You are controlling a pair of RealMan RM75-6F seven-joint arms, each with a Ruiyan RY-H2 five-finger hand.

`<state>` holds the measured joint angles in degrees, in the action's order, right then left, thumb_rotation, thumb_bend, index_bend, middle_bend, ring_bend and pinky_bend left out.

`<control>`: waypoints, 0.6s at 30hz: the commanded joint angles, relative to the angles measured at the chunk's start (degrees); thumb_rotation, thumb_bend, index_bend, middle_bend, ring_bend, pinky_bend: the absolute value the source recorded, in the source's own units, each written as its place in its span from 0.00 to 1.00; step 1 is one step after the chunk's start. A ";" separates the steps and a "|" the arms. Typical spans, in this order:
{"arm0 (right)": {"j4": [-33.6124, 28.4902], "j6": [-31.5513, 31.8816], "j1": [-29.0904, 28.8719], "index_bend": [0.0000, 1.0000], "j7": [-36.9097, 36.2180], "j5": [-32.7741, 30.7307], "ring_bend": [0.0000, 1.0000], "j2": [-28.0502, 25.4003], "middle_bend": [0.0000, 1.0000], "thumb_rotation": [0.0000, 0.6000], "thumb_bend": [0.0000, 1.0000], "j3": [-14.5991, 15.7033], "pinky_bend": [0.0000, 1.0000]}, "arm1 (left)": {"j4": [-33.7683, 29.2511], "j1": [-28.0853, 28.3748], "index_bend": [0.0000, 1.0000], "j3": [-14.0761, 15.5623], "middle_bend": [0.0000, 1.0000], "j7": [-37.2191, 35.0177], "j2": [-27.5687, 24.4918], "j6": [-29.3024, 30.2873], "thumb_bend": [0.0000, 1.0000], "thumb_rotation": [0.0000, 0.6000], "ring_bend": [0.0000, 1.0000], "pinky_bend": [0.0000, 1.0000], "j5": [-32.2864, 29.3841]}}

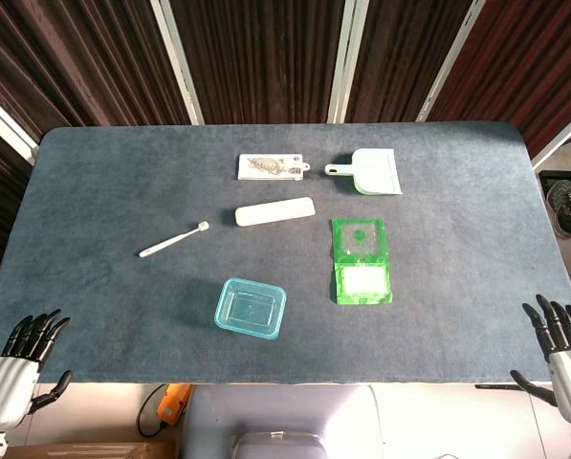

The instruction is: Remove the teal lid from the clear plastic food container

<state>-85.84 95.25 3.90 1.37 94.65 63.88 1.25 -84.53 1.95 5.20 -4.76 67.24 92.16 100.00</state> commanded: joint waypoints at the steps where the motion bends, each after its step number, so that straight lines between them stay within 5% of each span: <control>1: -0.33 -0.13 -0.11 0.00 -0.18 0.10 0.00 -0.02 0.00 1.00 0.21 -0.05 0.00 | 0.98 1.61 0.00 0.15 0.00 -2.80 0.97 -0.69 0.32 1.00 0.00 0.00 2.00; 9: -0.91 -2.06 -0.82 0.00 -0.36 0.64 0.00 -0.50 0.00 1.00 0.22 0.54 0.00 | -1.94 14.94 0.00 -0.57 0.00 -5.91 5.00 -14.29 0.28 1.00 0.00 0.00 9.84; 18: -1.48 -4.85 -2.08 0.00 -3.69 1.48 0.00 -2.25 0.00 1.00 0.22 1.68 0.00 | 0.78 27.47 0.00 -6.23 0.00 -4.78 14.86 -30.58 0.27 1.00 0.00 0.00 4.29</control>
<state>-87.26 90.67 2.00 -2.03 96.17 61.88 2.81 -84.98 26.23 0.84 -9.84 79.04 65.09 106.37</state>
